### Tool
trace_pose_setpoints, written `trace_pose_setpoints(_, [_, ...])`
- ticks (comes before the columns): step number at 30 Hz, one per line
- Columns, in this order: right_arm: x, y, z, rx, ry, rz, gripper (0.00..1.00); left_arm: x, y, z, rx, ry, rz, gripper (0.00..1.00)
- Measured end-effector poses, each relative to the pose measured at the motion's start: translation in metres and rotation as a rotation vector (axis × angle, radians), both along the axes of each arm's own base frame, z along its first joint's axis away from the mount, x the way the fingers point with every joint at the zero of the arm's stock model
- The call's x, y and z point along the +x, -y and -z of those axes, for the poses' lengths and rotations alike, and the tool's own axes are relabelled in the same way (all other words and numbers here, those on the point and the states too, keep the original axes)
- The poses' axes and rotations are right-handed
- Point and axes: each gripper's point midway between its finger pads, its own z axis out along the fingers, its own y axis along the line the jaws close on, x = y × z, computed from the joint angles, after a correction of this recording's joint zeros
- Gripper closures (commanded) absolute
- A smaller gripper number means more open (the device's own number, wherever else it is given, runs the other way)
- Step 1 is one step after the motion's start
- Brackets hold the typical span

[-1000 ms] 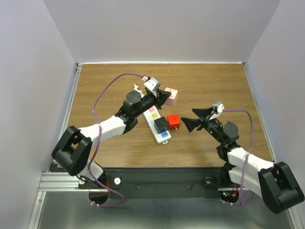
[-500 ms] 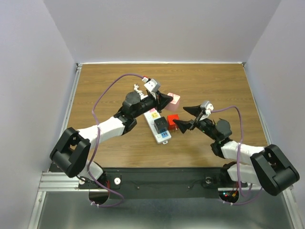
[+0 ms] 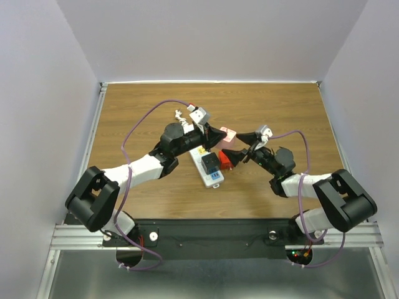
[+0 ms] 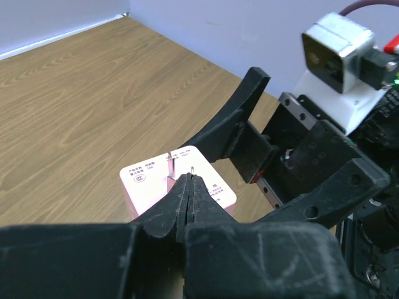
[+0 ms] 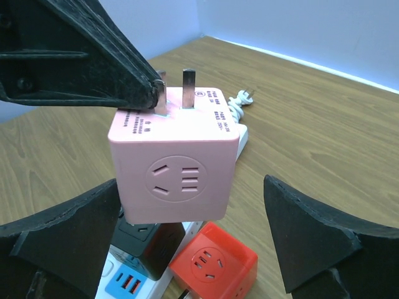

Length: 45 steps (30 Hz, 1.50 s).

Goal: Insert the plug

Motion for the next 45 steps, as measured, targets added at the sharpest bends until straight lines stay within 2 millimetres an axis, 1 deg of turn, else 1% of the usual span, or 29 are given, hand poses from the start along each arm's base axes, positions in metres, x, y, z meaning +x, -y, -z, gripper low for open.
trace_pose_setpoints(2, [0.001,-0.002,0.004,-0.004,-0.011,-0.010,0.03,-0.001,0.000,0.000,-0.003,0.003,0.006,1.00])
trace_pose_setpoints(5, [0.002,-0.004,0.010,-0.012,-0.026,-0.018,0.07,-0.003,0.001,0.000,-0.004,0.004,0.014,1.00])
trace_pose_setpoints(6, [0.002,-0.005,0.013,-0.014,-0.034,-0.020,0.14,-0.003,0.001,0.000,-0.005,0.004,0.017,1.00])
trace_pose_setpoints(9, [0.001,-0.007,0.018,-0.015,-0.052,-0.032,0.27,-0.005,0.002,-0.002,-0.009,0.008,0.029,1.00])
trace_pose_setpoints(10, [0.001,-0.008,0.020,-0.017,-0.057,-0.037,0.29,-0.007,0.003,-0.002,-0.011,0.010,0.036,1.00])
trace_pose_setpoints(14, [-0.002,-0.010,0.022,-0.021,-0.062,-0.053,0.29,-0.011,0.005,-0.003,-0.013,0.013,0.058,1.00])
trace_pose_setpoints(17, [-0.003,-0.011,0.022,-0.023,-0.061,-0.063,0.29,-0.013,0.004,0.001,-0.013,0.010,0.062,1.00])
trace_pose_setpoints(22, [-0.004,-0.012,0.022,-0.024,-0.059,-0.071,0.22,-0.015,0.004,0.006,-0.006,0.002,0.070,1.00])
trace_pose_setpoints(24, [-0.004,-0.012,0.021,-0.023,-0.057,-0.071,0.21,-0.016,0.004,0.005,-0.008,0.004,0.074,1.00])
trace_pose_setpoints(26, [-0.004,-0.012,0.020,-0.022,-0.054,-0.072,0.25,-0.017,0.004,0.005,-0.010,0.006,0.078,1.00])
trace_pose_setpoints(29, [-0.005,-0.013,0.019,-0.022,-0.044,-0.079,0.37,-0.017,0.005,0.004,-0.011,0.009,0.084,1.00])
trace_pose_setpoints(30, [-0.006,-0.013,0.018,-0.023,-0.040,-0.081,0.44,-0.018,0.005,0.004,-0.012,0.010,0.085,1.00])
trace_pose_setpoints(33, [-0.006,-0.013,0.018,-0.029,-0.033,-0.084,0.53,-0.019,0.005,0.004,-0.014,0.012,0.091,1.00])
trace_pose_setpoints(35, [-0.006,-0.013,0.019,-0.032,-0.031,-0.086,0.55,-0.019,0.005,0.004,-0.013,0.012,0.095,1.00])
trace_pose_setpoints(37, [-0.007,-0.013,0.020,-0.035,-0.030,-0.085,0.62,-0.019,0.005,0.005,-0.011,0.010,0.096,1.00])
trace_pose_setpoints(39, [-0.007,-0.012,0.021,-0.038,-0.030,-0.084,0.65,-0.019,0.005,0.006,-0.008,0.006,0.094,0.94])
trace_pose_setpoints(41, [-0.008,-0.010,0.023,-0.042,-0.033,-0.075,0.66,-0.018,0.005,0.007,-0.004,0.001,0.084,0.87])
trace_pose_setpoints(42, [-0.009,-0.009,0.025,-0.045,-0.035,-0.071,0.66,-0.016,0.004,0.008,-0.002,-0.003,0.075,0.77])
trace_pose_setpoints(43, [-0.010,-0.008,0.028,-0.050,-0.043,-0.067,0.66,-0.016,0.004,0.009,-0.001,-0.005,0.069,0.73])
trace_pose_setpoints(44, [-0.011,-0.007,0.031,-0.054,-0.047,-0.062,0.67,-0.015,0.004,0.009,0.001,-0.005,0.064,0.66])
trace_pose_setpoints(45, [-0.012,-0.006,0.034,-0.058,-0.052,-0.060,0.67,-0.013,0.003,0.010,0.004,-0.006,0.050,0.54])
